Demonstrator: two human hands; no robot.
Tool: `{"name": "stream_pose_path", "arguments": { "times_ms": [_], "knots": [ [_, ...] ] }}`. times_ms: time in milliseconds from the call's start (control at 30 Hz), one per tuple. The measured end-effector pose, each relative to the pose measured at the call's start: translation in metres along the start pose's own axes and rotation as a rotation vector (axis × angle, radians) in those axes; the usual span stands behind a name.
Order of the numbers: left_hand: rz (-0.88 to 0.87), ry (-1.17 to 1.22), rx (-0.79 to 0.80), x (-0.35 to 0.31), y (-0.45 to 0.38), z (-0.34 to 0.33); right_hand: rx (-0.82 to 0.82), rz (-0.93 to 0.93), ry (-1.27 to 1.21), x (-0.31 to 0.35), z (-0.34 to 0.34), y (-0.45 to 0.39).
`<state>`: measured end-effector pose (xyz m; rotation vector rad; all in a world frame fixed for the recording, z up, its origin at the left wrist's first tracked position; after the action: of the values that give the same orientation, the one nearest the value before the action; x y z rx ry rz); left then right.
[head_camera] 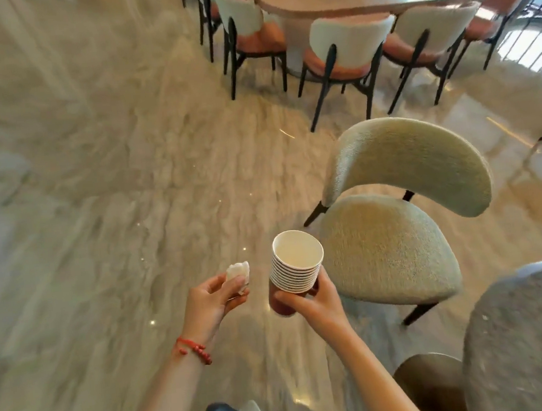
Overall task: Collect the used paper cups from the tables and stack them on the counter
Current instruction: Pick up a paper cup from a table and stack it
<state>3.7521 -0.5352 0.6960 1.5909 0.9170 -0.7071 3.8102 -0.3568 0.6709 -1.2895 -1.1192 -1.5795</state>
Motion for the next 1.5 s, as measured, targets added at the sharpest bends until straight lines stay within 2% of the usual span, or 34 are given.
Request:
{"name": "stream_pose_path", "arguments": {
  "times_ms": [167,300,800,1000,1100,1333,1500],
  "knots": [
    [-0.002,0.026,-0.061,-0.015,-0.044,0.028,0.051,0.006,0.038,-0.002,-0.038,-0.046],
    [0.0,0.025,-0.068,-0.027,-0.081,0.026,0.062,0.006,0.033,0.004,-0.046,-0.085],
    [-0.032,-0.011,-0.083,-0.123,-0.274,-0.061,0.046,0.027,0.005,0.046,-0.012,-0.326],
    [-0.006,-0.042,-0.022,-0.16,-0.36,-0.09,0.017,-0.021,-0.007,0.042,-0.011,-0.413],
    [-0.017,-0.072,0.016,-0.139,-0.441,-0.097,-0.005,0.019,-0.01,-0.007,-0.024,-0.474],
    [-0.007,-0.135,0.109,-0.208,-0.574,-0.13,-0.17,0.015,-0.028,0.007,-0.033,-0.597],
    [0.005,-0.175,0.211,-0.241,-0.641,-0.175,-0.263,-0.007,-0.035,0.015,-0.02,-0.656]
  ]
}}
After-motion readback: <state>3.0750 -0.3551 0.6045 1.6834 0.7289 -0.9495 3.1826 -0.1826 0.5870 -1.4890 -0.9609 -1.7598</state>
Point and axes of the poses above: each hand's wrist, its own y-axis away from the middle knuckle, its own z-axis out of the back of the hand, x = y × z, the point moved 3 cm from there along -y, towards the middle knuckle, and after that the axes turned 3 degrees about z, right-handed, at the moved point
